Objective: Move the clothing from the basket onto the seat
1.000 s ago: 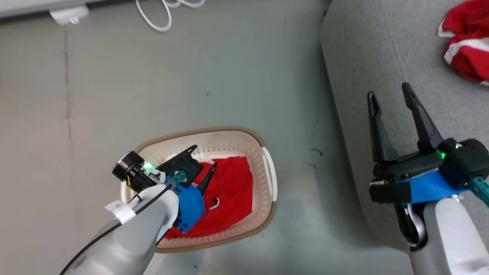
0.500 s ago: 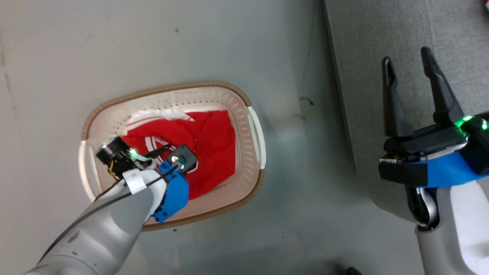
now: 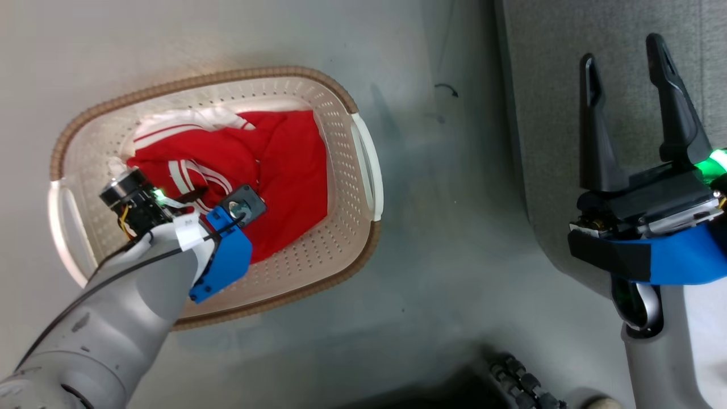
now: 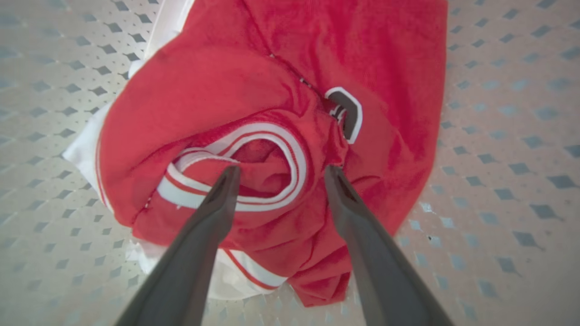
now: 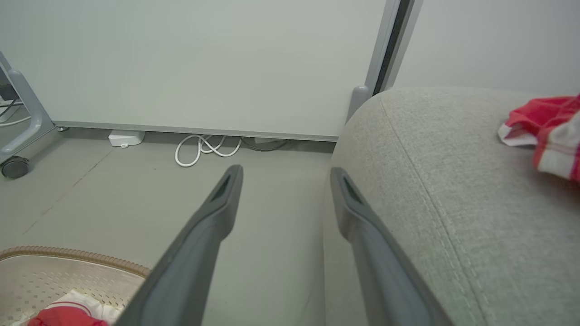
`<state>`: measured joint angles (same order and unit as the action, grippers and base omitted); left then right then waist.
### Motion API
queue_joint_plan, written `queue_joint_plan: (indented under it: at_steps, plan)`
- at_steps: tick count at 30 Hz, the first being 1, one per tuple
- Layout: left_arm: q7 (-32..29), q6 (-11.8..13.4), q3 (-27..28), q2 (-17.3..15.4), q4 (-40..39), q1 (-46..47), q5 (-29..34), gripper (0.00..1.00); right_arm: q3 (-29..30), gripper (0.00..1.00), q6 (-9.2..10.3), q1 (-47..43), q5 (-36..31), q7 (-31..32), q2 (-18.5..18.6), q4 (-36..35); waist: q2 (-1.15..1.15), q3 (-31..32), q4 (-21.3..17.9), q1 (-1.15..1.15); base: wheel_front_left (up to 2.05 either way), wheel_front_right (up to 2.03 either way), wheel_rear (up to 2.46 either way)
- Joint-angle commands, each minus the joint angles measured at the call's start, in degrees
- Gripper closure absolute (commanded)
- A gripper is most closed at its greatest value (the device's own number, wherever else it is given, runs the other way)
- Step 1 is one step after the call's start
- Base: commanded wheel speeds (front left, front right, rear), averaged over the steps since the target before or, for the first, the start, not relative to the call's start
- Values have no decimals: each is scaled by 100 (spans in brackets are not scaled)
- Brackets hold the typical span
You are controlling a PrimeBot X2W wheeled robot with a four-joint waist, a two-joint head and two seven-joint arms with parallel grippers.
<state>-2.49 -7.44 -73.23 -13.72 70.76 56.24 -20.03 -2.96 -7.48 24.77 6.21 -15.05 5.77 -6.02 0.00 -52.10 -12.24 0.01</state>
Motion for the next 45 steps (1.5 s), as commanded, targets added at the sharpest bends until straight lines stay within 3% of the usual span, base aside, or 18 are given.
queue_joint_plan:
  at_steps: [1, 18, 19, 20, 21, 34, 45]
  plan:
    - [-53, -3, -12, -52, 34, 134, 56, 0, 4, 0, -3, 91, -7, -20, 2, -70, 0, -174, -61, -1, 0, 0, 0]
    - [-395, -3, -26, -113, 207, 434, 108, 0, 164, 0, -3, -79, -105, -20, 30, -452, 0, -760, -125, -1, 0, 0, 0]
    - [-419, -3, -26, -107, 217, 437, 119, 10, 169, 0, -3, -80, -113, -20, 29, -457, 0, -761, -125, -1, 0, 0, 0]
    - [-432, -3, -27, -96, 222, 436, 108, 80, 175, 0, -3, -81, -113, -20, 27, -464, 0, -761, -125, -1, 0, 0, 0]
    - [-414, -3, -26, -68, 223, 451, 96, 100, 180, 0, -3, -79, -117, -20, 26, -472, 0, -763, -127, -1, 0, 0, 0]
    - [74, -3, -26, 192, 103, 332, -140, 100, 199, 0, -3, 14, -130, -20, 7, -371, 0, -435, 27, -1, 0, 0, 0]
    - [895, -3, 79, 572, 7, 30, -803, 100, 161, 0, -3, -67, -102, -20, 61, -44, 0, 505, 318, -1, 0, 0, 0]
